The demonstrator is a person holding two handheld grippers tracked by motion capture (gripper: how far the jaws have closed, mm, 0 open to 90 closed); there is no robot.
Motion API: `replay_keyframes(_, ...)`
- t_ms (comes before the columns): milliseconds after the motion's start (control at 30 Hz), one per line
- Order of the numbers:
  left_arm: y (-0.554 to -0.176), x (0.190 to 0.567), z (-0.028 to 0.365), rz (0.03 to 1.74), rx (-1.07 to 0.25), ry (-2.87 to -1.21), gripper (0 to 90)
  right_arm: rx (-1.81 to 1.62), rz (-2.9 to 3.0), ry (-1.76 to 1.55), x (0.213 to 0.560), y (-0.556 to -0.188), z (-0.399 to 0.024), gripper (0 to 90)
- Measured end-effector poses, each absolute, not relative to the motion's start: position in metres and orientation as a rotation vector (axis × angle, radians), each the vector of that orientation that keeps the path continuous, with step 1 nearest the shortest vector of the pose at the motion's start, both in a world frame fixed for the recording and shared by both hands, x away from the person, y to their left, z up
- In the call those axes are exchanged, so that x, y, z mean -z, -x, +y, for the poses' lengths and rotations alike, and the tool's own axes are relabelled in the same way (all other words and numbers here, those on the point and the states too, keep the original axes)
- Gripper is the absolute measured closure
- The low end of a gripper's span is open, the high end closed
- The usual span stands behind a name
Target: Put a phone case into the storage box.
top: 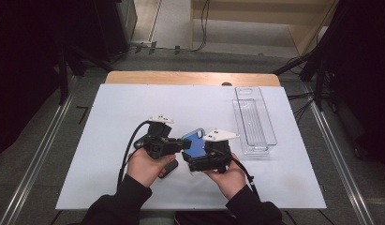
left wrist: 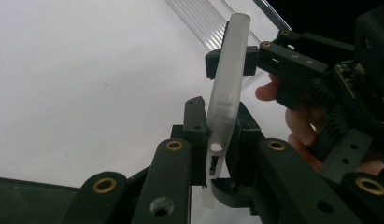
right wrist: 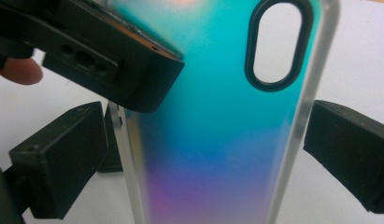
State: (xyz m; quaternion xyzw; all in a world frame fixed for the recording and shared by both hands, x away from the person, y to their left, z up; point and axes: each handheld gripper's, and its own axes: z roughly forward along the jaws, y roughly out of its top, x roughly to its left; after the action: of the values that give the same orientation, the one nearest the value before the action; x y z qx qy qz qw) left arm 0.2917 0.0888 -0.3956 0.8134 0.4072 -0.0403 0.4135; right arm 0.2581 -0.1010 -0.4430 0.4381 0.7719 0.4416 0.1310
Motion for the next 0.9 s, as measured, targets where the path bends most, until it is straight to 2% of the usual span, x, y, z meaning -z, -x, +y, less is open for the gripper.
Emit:
replay_keyframes(33, -0.291, 0.396, 0.088, 1.025, 0.103, -2.048, 80.5, -1.280, 2.243, -1.277, 0.444, -0.259, -0.101, 1.6)
replay_keyframes(67, -0.291, 0.396, 0.087, 1.023, 0.096, -2.050, 80.5, -1.278, 2.243, -1.280, 0.444, -0.259, -0.101, 8.0)
replay_keyframes(167, -0.291, 0.396, 0.088, 1.025, 0.090, -2.054, 80.4, -1.283, 2.242, -1.254, 0.444, -0.258, -0.101, 14.7)
replay_keyframes(433, -0.292, 0.395, 0.090, 1.008, 0.084, -2.034, 78.3, -1.303, 2.260, -1.244, 0.442, -0.259, -0.102, 15.6)
replay_keyframes(533, -0.292, 0.392, 0.092, 1.000, 0.082, -2.024, 72.0, -1.303, 2.265, -1.245, 0.441, -0.260, -0.104, 15.6)
replay_keyframes(700, -0.294, 0.389, 0.096, 1.009, 0.082, -2.014, 55.7, -1.299, 2.265, -1.268, 0.443, -0.263, -0.108, 15.6)
replay_keyframes(900, -0.295, 0.386, 0.101, 1.000, 0.096, -1.999, 45.5, -1.304, 2.259, -1.278, 0.444, -0.268, -0.115, 15.6)
